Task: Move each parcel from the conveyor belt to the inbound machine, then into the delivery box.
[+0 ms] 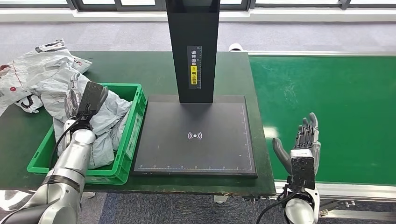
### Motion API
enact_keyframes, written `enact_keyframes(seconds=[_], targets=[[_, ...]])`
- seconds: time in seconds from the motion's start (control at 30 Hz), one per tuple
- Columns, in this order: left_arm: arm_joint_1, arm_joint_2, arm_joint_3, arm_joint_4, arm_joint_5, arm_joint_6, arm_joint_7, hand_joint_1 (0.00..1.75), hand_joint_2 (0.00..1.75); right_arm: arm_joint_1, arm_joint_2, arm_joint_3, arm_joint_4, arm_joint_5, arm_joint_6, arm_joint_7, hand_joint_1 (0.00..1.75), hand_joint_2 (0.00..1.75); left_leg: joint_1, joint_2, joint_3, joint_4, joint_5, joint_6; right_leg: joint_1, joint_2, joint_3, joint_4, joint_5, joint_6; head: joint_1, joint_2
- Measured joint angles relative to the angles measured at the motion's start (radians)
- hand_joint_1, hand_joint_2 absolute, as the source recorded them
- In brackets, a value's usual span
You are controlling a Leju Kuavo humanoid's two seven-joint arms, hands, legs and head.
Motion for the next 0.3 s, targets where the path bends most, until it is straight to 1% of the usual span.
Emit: enact_keyframes(seconds=[0.2,0.3], targets=[[0.019,-0.007,-0.006,-0.055,0.010,0.120,-0.023,0.00,0.00,-0.004,-0.014,0.021,0.021,-0.012,-0.015,-0.009,0.00,1.75,0.000,0.001,0.000,0.000,0.000,0.000,0.000,0.001,0.000,0.000,0.000,0.000,0.000,0.000],[0.020,-0.011,-0.014,-0.075,0.030,0.126,-0.030,0.00,0.00,-0.020,-0.018,0.028,0.034,-0.018,-0.020,-0.009,0.00,1.75,0.000,0.000,0.000,0.000,0.000,0.000,0.000,0.001,0.000,0.000,0.000,0.000,0.000,0.000]])
